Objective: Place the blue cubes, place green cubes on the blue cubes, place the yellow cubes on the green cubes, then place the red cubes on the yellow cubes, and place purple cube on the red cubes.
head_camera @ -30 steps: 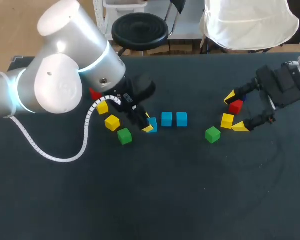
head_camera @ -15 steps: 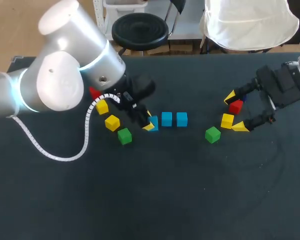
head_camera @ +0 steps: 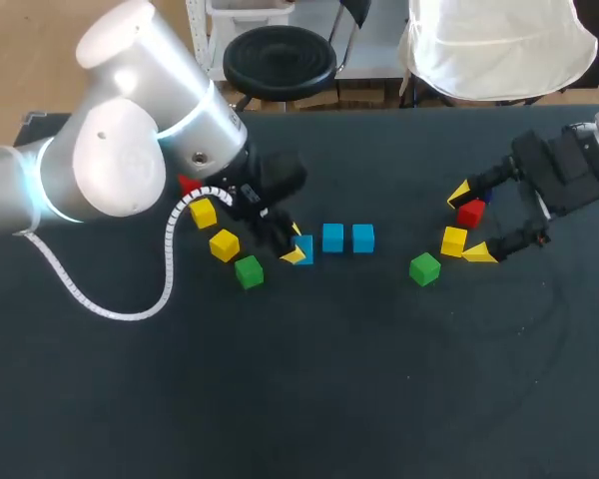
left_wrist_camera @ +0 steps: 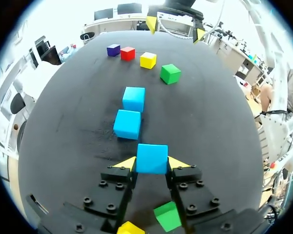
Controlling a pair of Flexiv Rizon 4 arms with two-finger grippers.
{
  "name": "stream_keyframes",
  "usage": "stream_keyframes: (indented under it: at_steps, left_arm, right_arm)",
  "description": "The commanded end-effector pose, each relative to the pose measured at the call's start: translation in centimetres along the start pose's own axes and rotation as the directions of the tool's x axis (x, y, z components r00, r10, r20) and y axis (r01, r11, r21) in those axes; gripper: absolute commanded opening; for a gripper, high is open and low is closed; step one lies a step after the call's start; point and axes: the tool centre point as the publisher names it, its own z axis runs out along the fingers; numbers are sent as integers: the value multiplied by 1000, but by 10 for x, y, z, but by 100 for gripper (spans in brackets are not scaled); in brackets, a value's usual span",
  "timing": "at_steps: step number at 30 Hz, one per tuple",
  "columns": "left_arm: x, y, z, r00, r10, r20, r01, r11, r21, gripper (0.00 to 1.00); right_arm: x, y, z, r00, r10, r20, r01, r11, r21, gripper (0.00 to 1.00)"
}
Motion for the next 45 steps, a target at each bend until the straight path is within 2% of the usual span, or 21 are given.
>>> stream_keyframes:
  at_steps: [1, 22, 25, 41, 45]
  left_arm:
    - [1, 7, 4, 1000, -2, -3, 3, 1000, 16, 0]
    - [0, 13, 4, 1000, -17, -23, 17, 1000, -4, 0]
    - [1, 10, 6, 995, -29, -94, 27, 999, -28, 0]
    - [1, 10, 6, 995, -29, -94, 27, 999, -28, 0]
    - [-2, 16, 2, 997, -26, -67, 24, 999, -27, 0]
  right_arm:
    - [0, 0, 0, 1000, -1, 2, 1, 1000, 0, 100]
    - [0, 0, 0, 1000, -1, 2, 1, 1000, 0, 100]
    - [0, 0, 0, 1000, -1, 2, 1, 1000, 0, 100]
    - [0, 0, 0, 1000, -1, 2, 1, 1000, 0, 100]
    - [0, 0, 0, 1000, -1, 2, 1, 1000, 0, 100]
